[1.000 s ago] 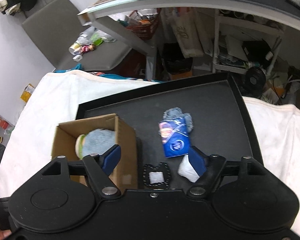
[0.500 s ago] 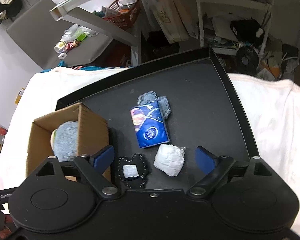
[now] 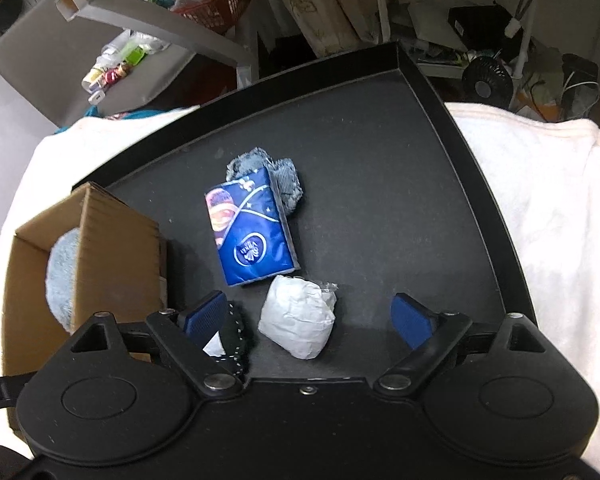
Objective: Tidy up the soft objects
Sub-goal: 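Move the right tool to the white wrapped item and grasp it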
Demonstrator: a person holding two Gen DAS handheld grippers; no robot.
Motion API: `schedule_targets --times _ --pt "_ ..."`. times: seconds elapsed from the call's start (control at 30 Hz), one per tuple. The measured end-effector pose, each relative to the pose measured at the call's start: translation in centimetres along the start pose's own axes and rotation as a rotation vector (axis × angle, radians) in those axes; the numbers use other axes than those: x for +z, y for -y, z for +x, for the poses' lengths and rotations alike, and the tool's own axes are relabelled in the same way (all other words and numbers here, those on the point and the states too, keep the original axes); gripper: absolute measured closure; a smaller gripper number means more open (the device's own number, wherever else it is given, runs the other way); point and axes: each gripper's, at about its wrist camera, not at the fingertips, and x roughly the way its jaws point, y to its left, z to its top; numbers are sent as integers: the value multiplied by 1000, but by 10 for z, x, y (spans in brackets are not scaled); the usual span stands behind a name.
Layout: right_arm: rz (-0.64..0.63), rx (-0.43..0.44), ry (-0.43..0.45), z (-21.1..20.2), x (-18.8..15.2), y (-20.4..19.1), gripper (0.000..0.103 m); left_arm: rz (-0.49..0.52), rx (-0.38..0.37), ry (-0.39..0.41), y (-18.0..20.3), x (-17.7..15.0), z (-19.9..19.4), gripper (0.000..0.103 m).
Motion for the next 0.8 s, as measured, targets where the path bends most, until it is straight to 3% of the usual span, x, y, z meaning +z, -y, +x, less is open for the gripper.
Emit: schedule_targets --times 0.2,0.3,0.47,0.8 --pt "-2 -8 -13 10 0 5 16 3 21 -2 6 1 0 15" --pt "-12 -16 -29 16 -1 6 25 0 26 -1 7 2 0 15" --pt "-5 -18 -39 16 -3 12 61 -3 26 6 8 1 -2 15" --pt "18 -3 -27 0 -5 15 62 -19 4 15 1 -2 -10 15"
